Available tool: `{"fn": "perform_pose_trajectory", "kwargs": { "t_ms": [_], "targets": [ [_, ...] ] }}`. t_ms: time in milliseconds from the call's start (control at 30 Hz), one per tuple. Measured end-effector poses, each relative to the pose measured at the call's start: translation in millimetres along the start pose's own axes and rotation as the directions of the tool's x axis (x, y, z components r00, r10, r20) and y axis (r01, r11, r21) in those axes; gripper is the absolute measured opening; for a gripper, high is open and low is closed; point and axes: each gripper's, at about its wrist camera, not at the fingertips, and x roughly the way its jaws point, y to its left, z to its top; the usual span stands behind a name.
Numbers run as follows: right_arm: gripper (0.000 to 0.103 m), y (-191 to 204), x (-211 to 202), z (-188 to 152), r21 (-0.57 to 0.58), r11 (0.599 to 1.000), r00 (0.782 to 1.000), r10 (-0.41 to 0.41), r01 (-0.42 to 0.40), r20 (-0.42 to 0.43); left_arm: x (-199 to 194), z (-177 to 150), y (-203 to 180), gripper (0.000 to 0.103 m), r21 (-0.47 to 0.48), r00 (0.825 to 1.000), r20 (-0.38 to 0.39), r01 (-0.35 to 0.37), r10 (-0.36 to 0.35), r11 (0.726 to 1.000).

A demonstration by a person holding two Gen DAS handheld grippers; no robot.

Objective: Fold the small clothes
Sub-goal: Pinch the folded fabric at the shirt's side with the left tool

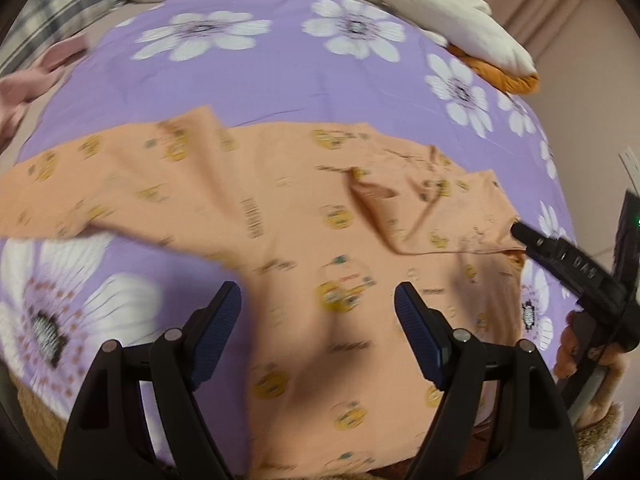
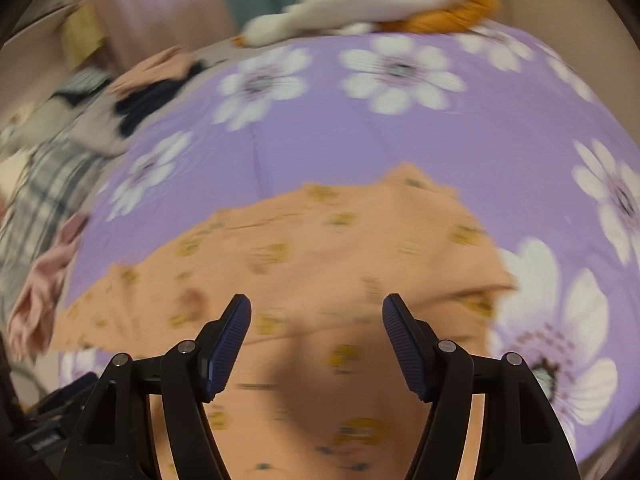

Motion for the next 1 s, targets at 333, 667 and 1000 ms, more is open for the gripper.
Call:
{"fn": "perform_pose_trajectory", "kwargs": {
  "t_ms": [333,667,1000],
  "targets": [
    [0.068,-72,1,-13,0.174,0.982,0.997,-0.075,0.080,-0.036,89,41,-43,0.077,0.067,0.996,-0.074,-0.053,0.058,0.996],
    [0.068,-102,4,-23,0.237,0.967,0.995,-0.086,0.096,-0.051,98,57,-23,0.009,-0.072,0.999,-0.011,0.035,-0.036,0.997],
    [0.068,-97,0,-22,0.222,0.972,0.997,-0.068,0.075,-0.040,38,74,-26,0.005,-0.106,0.982,0.172,0.093,-0.074,0.990]
  ]
}}
